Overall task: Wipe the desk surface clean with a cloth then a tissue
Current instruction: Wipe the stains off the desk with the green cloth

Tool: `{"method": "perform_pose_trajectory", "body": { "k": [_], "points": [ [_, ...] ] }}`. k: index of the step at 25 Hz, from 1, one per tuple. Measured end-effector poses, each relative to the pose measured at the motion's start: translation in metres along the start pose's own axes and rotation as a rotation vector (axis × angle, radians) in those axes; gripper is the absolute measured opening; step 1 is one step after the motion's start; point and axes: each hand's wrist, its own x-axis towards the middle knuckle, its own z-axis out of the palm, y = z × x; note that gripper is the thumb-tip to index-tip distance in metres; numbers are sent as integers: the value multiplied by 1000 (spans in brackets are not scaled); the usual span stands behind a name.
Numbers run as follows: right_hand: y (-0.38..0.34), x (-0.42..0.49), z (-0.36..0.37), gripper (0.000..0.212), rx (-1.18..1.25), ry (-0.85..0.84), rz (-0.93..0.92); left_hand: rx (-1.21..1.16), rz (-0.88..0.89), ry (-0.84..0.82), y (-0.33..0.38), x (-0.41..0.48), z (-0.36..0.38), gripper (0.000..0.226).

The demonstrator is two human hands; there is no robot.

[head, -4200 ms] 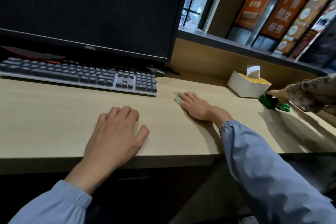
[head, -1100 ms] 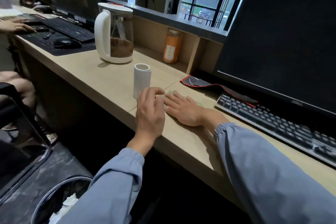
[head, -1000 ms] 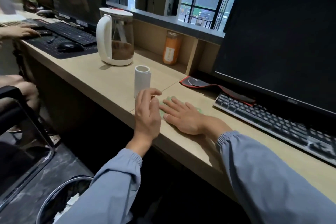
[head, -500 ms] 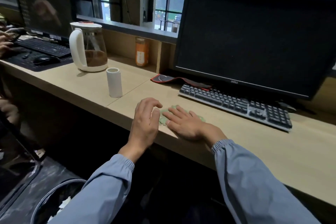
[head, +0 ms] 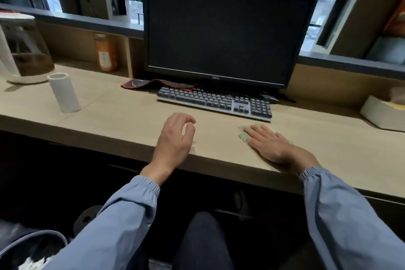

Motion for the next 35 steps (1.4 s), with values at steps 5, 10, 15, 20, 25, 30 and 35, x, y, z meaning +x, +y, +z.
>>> {"method": "perform_pose_trajectory", "body": {
  "k": [5,10,15,20,25,30,35],
  "points": [
    [36,-27,3,56,7,18,79,30,73,-41,14,4,18,28],
    [14,-6,3,56,2,9,32,60,35,28,-3,11,4,21],
    [-73,49,-1,57,3,-5,-140,139,-52,139,-34,13,-42,16],
    [-198,118,-5,57,-34,-22,-357,256,-113,241,-85,5,-107,27],
    [-310,181,-7,57,-68,-55,-510,287,-200,359,-134,-6,-166,22],
    [-352,242,-18,59,-59,-77,-513,372,-198,383,-159,-10,-190,16],
    [-387,293,-23,60,-69,-45,-505,401,-175,416,-185,-14,-200,17]
  ]
}}
